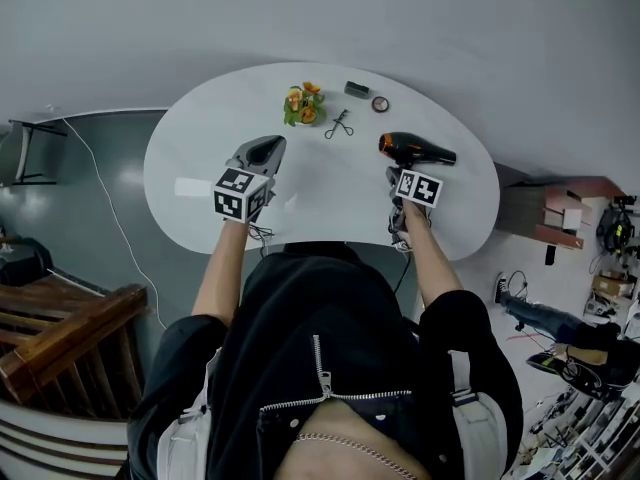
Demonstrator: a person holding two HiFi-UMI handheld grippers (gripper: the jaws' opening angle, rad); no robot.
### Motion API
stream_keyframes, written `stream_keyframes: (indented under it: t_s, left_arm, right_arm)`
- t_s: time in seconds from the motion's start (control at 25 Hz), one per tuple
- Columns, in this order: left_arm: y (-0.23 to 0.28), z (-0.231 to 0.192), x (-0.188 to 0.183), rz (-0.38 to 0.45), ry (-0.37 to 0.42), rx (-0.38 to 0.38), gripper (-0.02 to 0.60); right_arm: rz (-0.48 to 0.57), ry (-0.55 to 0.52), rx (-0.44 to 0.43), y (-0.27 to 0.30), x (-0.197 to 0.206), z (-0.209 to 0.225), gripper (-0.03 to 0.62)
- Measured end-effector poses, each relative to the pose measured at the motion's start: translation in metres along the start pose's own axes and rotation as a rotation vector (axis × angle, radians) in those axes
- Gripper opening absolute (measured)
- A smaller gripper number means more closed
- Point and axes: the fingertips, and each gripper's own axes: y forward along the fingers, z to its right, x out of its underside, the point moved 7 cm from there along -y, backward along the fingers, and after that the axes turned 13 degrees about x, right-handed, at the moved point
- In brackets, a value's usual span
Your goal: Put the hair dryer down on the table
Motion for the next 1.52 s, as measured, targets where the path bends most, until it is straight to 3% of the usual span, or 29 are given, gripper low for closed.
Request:
stream_keyframes:
  t_s: [0.24, 0.44, 0.6, 0.68, 0.84, 1.0, 1.52]
  left_arm:
    - [0.004, 0.002, -0.003, 0.001, 0.005, 0.02, 0.021]
    - [0.015, 0.01, -0.008, -0.003, 0.026, 0.062, 0.021]
    - [0.024, 0.018, -0.012, -0.004, 0.043, 0.093, 0.021]
    - [0.027, 0.02, -0.015, -0.003, 0.051, 0.106, 0.021]
    - [0.034, 0.025, -0.018, -0.007, 0.072, 0.133, 0.021]
    - [0.038, 0.028, -0.023, 0.002, 0.083, 0.149, 0.021]
    - [0.045, 0.025, -0.033, 0.022, 0.1, 0.158, 0.021]
  right_arm:
    - [0.045, -0.032, 0.009, -0.011, 0.0, 0.001, 0.29]
    - [0.132, -0.067, 0.007, -0.033, -0.005, 0.004, 0.251]
    - [0.195, -0.08, 0.039, -0.051, -0.006, 0.012, 0.129]
    - [0.22, -0.084, 0.062, -0.058, -0.006, 0.016, 0.005]
    - [0.255, -0.091, 0.089, -0.07, -0.007, 0.017, 0.005]
    - [0.318, -0.089, 0.063, -0.083, -0.014, 0.01, 0.005]
    - [0.652, -0.151, -0.042, -0.155, -0.065, -0.041, 0.003]
